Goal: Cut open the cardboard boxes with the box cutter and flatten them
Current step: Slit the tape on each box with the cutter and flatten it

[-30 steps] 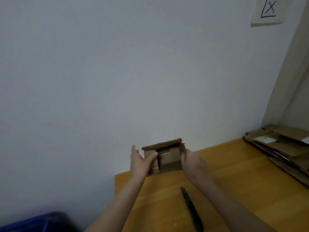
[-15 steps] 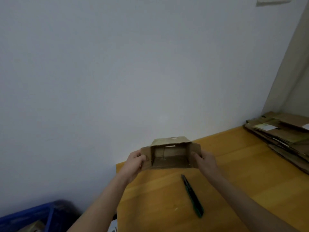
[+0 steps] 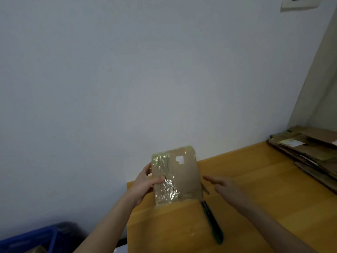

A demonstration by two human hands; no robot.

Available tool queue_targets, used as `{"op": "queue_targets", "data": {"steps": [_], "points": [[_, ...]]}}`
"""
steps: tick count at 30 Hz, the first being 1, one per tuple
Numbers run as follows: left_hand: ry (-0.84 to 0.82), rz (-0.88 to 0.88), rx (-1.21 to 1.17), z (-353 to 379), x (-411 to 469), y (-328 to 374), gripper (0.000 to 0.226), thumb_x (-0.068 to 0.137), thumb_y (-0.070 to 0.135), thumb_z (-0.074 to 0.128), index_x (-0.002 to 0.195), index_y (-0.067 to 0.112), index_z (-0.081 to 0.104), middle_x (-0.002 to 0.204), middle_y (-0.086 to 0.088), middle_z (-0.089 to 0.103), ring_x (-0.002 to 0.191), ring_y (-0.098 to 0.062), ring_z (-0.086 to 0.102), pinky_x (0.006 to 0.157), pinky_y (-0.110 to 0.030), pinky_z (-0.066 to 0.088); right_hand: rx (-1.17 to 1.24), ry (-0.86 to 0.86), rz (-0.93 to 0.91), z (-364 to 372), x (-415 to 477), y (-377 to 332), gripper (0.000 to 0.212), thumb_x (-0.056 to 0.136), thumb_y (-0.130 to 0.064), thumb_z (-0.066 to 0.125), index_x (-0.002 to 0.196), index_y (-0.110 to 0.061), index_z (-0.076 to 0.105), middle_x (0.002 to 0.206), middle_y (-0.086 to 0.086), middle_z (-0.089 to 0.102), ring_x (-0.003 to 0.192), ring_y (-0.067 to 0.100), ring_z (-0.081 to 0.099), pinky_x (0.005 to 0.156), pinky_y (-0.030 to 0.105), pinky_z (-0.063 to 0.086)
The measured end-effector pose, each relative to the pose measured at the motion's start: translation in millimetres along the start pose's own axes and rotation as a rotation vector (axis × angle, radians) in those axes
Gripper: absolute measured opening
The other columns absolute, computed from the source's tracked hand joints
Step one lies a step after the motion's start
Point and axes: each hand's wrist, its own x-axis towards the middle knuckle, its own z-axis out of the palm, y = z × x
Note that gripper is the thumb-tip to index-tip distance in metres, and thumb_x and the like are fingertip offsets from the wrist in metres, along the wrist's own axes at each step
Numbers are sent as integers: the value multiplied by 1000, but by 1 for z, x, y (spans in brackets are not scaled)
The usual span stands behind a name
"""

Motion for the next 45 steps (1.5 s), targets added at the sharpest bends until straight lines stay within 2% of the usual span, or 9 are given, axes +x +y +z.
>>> {"op": "queue_targets", "data": {"steps": [5, 10, 14, 18, 21, 23, 33, 40, 45], "points": [[-60, 227, 488, 14, -7, -9, 110, 74, 14, 83, 151, 37, 8, 139, 13, 31, 125, -12, 42, 90, -18, 48, 657, 6, 340, 5, 6, -6, 31, 97, -40, 51, 126, -29, 51, 125, 3, 56, 99, 33, 67, 81, 43, 57], [-117, 238, 511, 22, -9, -14, 110, 63, 37, 83, 152, 38, 18, 144, 18, 35, 130, -7, 40, 105, -34, 44, 592, 96, 200, 16, 5, -5, 35, 90, -10, 65, 124, -19, 60, 116, 9, 62, 101, 30, 65, 72, 37, 60], [-56, 313, 550, 25, -9, -14, 102, 59, 23, 90, 141, 42, 32, 137, 16, 44, 125, 2, 44, 103, -22, 44, 655, 155, 228, 18, 7, 4, 6, 93, -13, 61, 95, -8, 61, 110, 12, 62, 102, 32, 63, 77, 45, 59], [53, 358, 533, 27, -8, -15, 91, 65, 14, 88, 139, 33, 37, 131, 14, 49, 112, 16, 45, 89, -13, 48, 738, 170, 217, 18, 10, 2, 20, 94, -20, 59, 92, 0, 61, 101, 15, 66, 96, 26, 65, 78, 38, 57], [73, 359, 516, 26, -9, -14, 88, 68, 9, 86, 138, 28, 37, 126, 18, 47, 106, 18, 45, 80, -7, 48, 667, 167, 177, 19, 10, -1, 9, 91, -5, 61, 97, -2, 56, 116, 17, 63, 99, 24, 65, 77, 32, 57], [53, 382, 534, 24, -8, -15, 87, 68, 8, 86, 137, 28, 38, 128, 13, 47, 109, 17, 47, 83, -6, 46, 598, 120, 205, 16, 11, 0, 40, 88, 0, 63, 126, -8, 50, 124, 10, 59, 104, 22, 63, 76, 30, 56], [-102, 615, 889, 36, -14, -6, 81, 72, 21, 82, 129, 44, 29, 128, 14, 41, 114, 1, 44, 94, -7, 39, -300, 163, 210, 20, 25, -15, 85, 79, -28, 76, 148, -16, 27, 131, 7, 51, 115, 26, 53, 85, 36, 50], [-70, 391, 832, 26, -2, -9, 92, 86, 5, 70, 144, 44, 10, 147, 11, 23, 132, -2, 26, 107, -10, 28, -141, 114, 154, 20, 22, -14, 54, 95, -9, 51, 145, -14, 32, 116, 8, 53, 102, 25, 55, 83, 42, 54], [-167, 46, 398, 20, -6, 4, 36, 93, 25, 56, 126, 40, 53, 120, 13, 56, 110, -7, 52, 96, -27, 43, -180, 170, 194, 24, 21, -8, 38, 97, -6, 43, 135, -12, 44, 118, 12, 57, 104, 27, 56, 85, 41, 53]]}}
